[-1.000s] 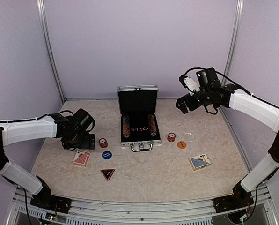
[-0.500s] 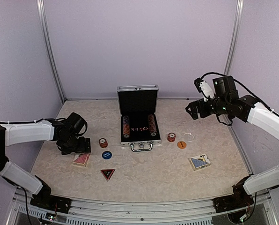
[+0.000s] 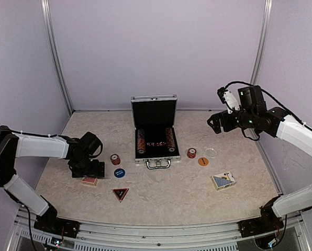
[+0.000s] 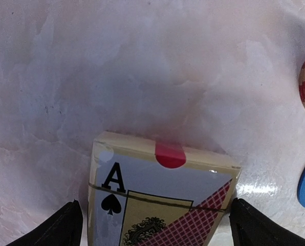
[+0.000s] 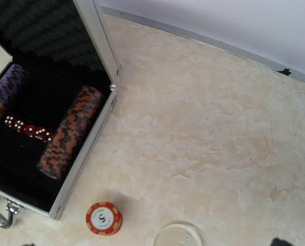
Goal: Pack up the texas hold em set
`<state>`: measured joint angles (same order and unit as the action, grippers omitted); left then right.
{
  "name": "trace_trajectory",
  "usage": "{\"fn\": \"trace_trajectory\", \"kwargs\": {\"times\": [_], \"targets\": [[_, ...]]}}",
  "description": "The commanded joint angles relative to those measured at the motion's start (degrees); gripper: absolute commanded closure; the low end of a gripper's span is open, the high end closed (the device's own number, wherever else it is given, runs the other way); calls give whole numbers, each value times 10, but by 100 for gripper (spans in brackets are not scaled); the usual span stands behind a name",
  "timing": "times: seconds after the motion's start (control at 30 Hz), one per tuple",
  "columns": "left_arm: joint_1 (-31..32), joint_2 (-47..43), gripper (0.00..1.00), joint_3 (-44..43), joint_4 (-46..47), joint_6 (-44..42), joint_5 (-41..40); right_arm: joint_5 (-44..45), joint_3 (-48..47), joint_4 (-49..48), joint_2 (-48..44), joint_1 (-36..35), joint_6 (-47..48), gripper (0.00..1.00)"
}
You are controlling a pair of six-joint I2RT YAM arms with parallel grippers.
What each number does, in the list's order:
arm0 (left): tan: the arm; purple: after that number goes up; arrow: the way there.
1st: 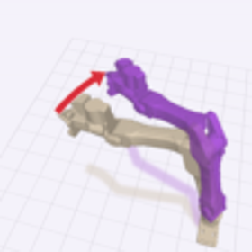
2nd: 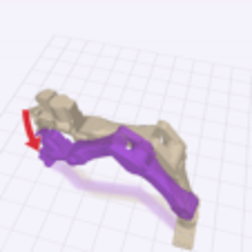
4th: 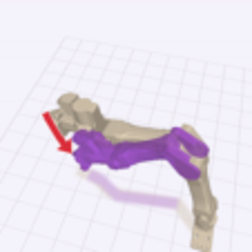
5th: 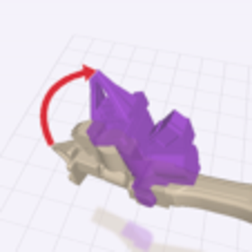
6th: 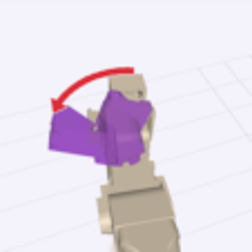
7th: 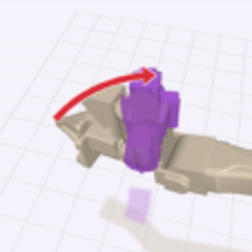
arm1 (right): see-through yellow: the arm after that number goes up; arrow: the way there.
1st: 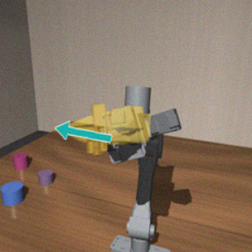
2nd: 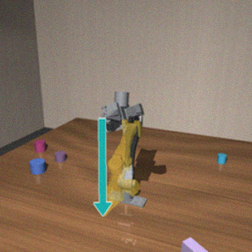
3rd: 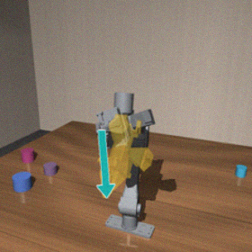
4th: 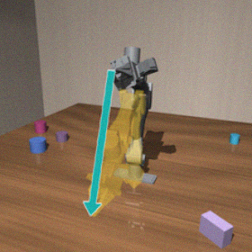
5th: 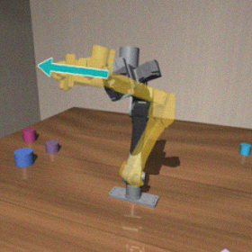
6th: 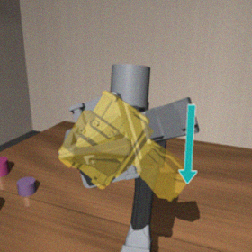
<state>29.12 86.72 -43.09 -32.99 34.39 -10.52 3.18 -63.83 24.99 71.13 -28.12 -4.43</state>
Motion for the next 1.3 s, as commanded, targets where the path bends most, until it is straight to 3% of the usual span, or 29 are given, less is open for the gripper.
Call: {"fn": "trace_trajectory", "kwargs": {"times": [0.0, 0.1, 0.27, 0.5, 0.77, 0.97, 1.27], "targets": [[5, 9, 2, -7, -5, 2, -19, -5, 7, -15, -16, -2, -8, 0], [5, 6, 6, -6, -1, 4, -22, -5, 9, -17, -16, -1, -8, 0], [8, -6, 22, -1, 3, 11, -24, -5, 6, -17, -16, -2, -8, 0], [12, -15, 33, -4, 4, 11, -26, -6, 8, -19, -19, -2, -8, 0], [31, -70, 34, -62, -28, -1, -74, -7, 8, -20, -22, -2, -8, 0], [60, -100, 32, -154, -15, -82, -81, -9, 6, -21, -21, -2, -8, 0], [151, 31, 31, -343, -2, -279, -82, -11, 3, -21, -28, -2, -8, 0]]}}
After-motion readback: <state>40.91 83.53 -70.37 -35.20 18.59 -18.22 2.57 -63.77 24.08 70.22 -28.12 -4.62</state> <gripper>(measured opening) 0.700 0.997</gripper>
